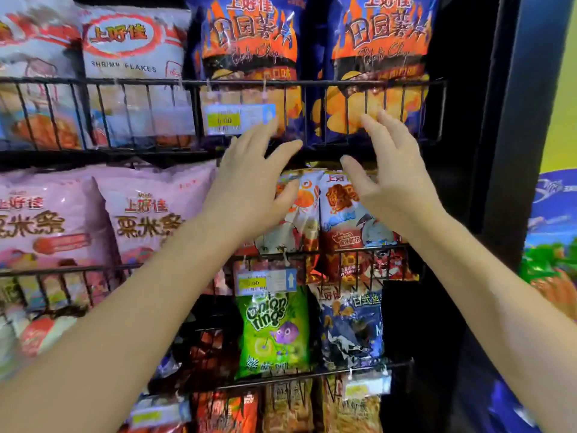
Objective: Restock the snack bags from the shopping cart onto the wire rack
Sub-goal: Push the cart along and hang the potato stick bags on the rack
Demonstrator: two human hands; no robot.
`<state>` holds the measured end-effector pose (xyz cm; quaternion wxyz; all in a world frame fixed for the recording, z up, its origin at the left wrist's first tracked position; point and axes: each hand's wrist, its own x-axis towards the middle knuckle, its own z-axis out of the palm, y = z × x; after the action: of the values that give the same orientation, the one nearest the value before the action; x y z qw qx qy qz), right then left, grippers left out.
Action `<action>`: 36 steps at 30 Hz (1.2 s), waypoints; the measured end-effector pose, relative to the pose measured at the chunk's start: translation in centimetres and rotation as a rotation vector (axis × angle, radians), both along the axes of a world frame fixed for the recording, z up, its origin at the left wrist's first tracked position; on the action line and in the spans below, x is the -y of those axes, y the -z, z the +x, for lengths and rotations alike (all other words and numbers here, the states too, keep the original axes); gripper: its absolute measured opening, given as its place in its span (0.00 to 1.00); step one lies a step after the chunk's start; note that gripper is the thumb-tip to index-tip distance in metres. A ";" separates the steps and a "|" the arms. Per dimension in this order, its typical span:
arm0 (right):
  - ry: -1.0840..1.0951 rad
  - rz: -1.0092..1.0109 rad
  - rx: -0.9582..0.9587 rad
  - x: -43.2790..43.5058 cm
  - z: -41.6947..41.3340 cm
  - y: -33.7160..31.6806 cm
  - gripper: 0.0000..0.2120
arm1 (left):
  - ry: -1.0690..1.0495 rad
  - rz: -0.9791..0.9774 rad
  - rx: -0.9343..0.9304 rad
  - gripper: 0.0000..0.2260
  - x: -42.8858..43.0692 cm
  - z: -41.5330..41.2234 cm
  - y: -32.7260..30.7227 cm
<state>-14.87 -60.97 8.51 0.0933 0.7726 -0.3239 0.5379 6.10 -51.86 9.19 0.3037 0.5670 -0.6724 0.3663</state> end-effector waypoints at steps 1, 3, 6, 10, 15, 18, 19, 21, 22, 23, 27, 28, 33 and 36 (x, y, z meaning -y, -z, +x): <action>-0.021 -0.013 0.005 0.0 0.4 1.6 0.31 | 0.011 0.009 -0.022 0.27 0.2 0.2 1.5; -0.051 0.007 -0.007 -0.2 1.0 4.3 0.30 | 0.026 0.008 -0.076 0.25 0.3 0.7 4.3; -0.116 0.151 -0.073 -0.3 2.2 6.5 0.30 | 0.005 0.041 -0.223 0.27 0.4 1.6 7.2; -0.187 0.315 -0.102 -0.6 4.4 7.2 0.32 | -0.132 0.221 -0.462 0.35 0.9 2.3 8.7; -0.116 0.474 -0.154 -0.5 6.0 7.2 0.30 | -0.183 0.315 -0.572 0.38 1.4 2.7 8.5; -0.078 0.505 -0.184 -0.1 6.6 7.3 0.35 | -0.165 0.309 -0.609 0.37 1.8 2.8 8.6; -0.094 0.514 -0.180 -0.1 6.8 7.3 0.36 | -0.146 0.290 -0.624 0.36 1.8 2.9 8.7; -0.142 0.540 -0.159 0.1 6.8 7.2 0.37 | -0.116 0.248 -0.644 0.34 2.0 3.1 9.0; -0.164 0.555 -0.149 0.2 6.8 7.1 0.36 | -0.115 0.234 -0.642 0.34 2.0 3.1 9.1; -0.183 0.568 -0.142 0.3 6.7 7.1 0.35 | -0.116 0.218 -0.633 0.34 2.0 3.2 9.2; -0.225 0.595 -0.159 1.0 6.8 6.8 0.32 | -0.133 0.152 -0.613 0.34 2.0 3.2 9.5; -0.235 0.601 -0.164 1.0 6.9 6.7 0.32 | -0.139 0.138 -0.613 0.34 2.0 3.1 9.6; -0.250 0.627 -0.193 1.9 7.2 6.4 0.32 | -0.175 0.096 -0.600 0.35 1.9 2.7 9.9; -0.265 0.632 -0.212 2.4 7.3 6.5 0.32 | -0.197 0.080 -0.584 0.36 1.7 2.6 10.0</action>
<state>-7.58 -63.41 2.00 -0.1880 0.8500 -0.3598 0.3356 8.69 -53.58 -0.85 0.4246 0.7221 -0.5124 0.1888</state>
